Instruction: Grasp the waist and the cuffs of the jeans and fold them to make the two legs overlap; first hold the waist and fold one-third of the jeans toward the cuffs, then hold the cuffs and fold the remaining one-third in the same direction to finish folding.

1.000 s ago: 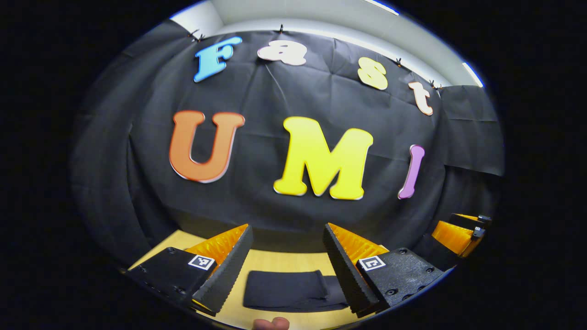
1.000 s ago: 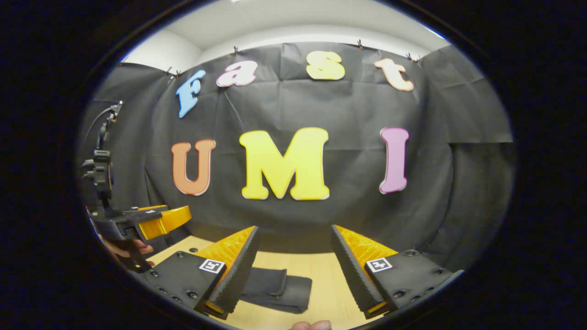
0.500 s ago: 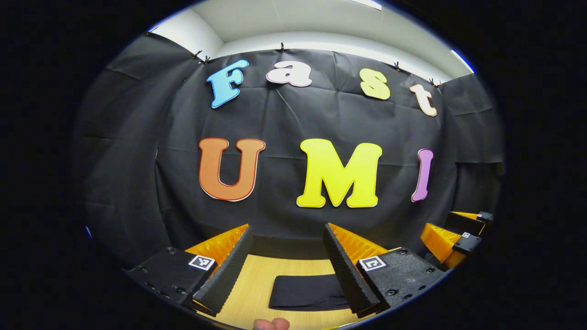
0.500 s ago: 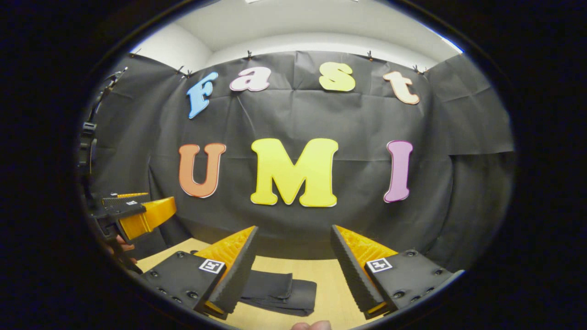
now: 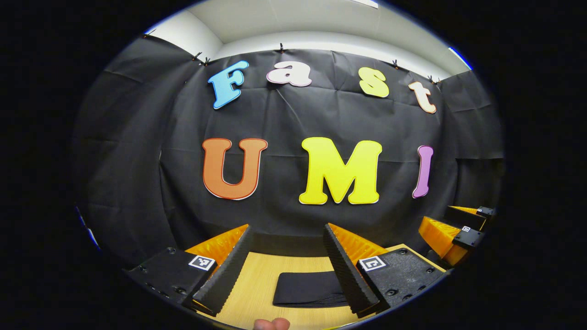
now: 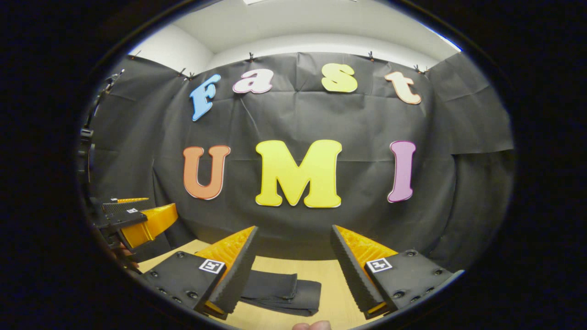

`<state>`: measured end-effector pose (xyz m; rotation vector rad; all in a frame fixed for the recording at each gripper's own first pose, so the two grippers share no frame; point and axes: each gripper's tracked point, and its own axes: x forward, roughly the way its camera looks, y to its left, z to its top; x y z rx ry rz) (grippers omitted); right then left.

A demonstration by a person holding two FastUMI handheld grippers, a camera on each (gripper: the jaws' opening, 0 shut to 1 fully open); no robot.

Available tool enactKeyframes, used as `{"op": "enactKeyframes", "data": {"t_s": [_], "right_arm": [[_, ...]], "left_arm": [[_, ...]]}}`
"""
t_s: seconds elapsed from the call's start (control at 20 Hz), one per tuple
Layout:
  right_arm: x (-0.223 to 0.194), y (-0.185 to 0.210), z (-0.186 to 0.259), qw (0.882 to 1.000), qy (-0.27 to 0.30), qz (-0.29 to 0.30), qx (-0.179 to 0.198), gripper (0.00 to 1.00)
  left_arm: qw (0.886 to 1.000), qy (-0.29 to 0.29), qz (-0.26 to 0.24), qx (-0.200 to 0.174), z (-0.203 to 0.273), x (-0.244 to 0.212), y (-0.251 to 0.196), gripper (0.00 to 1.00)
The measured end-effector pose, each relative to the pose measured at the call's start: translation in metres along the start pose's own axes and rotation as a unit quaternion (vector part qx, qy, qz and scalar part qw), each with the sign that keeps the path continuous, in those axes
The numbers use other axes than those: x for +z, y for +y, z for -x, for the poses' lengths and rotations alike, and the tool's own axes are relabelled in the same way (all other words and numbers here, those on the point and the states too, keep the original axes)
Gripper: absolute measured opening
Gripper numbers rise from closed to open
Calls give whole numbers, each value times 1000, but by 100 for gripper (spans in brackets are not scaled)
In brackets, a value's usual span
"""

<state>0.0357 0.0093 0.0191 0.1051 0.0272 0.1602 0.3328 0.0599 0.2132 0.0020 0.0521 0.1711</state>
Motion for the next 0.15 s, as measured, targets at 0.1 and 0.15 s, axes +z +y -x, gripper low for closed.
{"op": "enactKeyframes", "data": {"t_s": [0.1,0.15], "right_arm": [[1,-1,0,1000,-1,-3,-2,93],[1,-2,2,1000,-2,-4,-2,93]], "left_arm": [[1000,1,1,-1,2,0,-2,98],[1000,3,1,-3,3,0,-2,98]]}}
